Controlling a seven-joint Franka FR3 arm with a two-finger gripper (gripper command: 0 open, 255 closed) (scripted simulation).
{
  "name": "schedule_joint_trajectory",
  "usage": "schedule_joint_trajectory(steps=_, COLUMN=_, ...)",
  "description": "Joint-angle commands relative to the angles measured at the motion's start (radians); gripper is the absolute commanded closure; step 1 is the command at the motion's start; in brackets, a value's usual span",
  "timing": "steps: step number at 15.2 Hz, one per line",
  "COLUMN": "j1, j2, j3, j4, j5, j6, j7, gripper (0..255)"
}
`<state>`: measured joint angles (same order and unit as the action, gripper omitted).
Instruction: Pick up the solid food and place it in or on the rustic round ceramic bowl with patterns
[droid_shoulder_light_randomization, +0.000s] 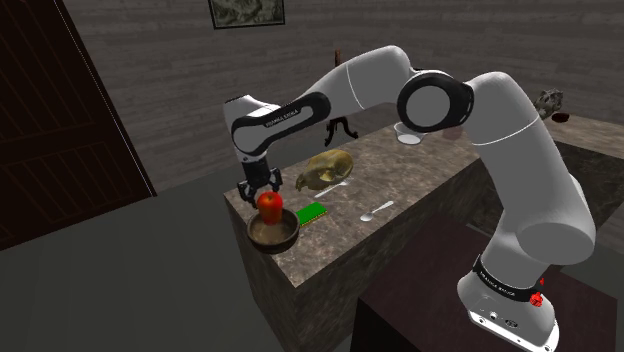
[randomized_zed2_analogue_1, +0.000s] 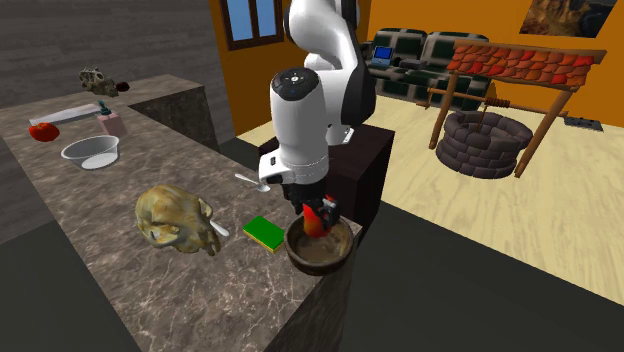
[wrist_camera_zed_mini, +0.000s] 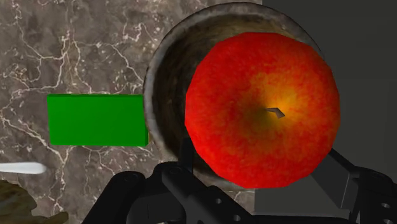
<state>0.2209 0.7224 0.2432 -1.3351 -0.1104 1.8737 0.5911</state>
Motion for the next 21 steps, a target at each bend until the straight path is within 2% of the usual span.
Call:
schedule_joint_trajectory(steps=1, j1=0.0, j2=0.012, j3=-0.002, j4=-0.007, j5=-0.002, j6=0.02, j7=0.0, gripper=255)
schedule_joint_trajectory(steps=10, j1=0.001, j2=0.02, j3=-0.003, j4=-0.011, j5=-0.004, j6=0.032, j7=0.0, gripper=255)
schedule_joint_trajectory(steps=11, j1=0.001, j2=0.02, j3=-0.003, j4=-0.011, j5=-0.004, j6=0.032, j7=0.0, gripper=0)
schedule_joint_trajectory(steps=16, j1=0.001, j2=0.02, j3=-0.003, j4=-0.011, j5=-0.004, j6=0.032, j7=0.0, gripper=0)
schedule_joint_trajectory(steps=20, j1=0.005, j2=0.006, j3=0.0, j4=0.094, j5=0.002, j6=-0.087, j7=-0.006, gripper=0)
schedule_joint_trajectory(steps=21, j1=0.005, j2=0.006, j3=0.0, j4=0.094, j5=0.002, j6=-0.087, j7=-0.006, gripper=0)
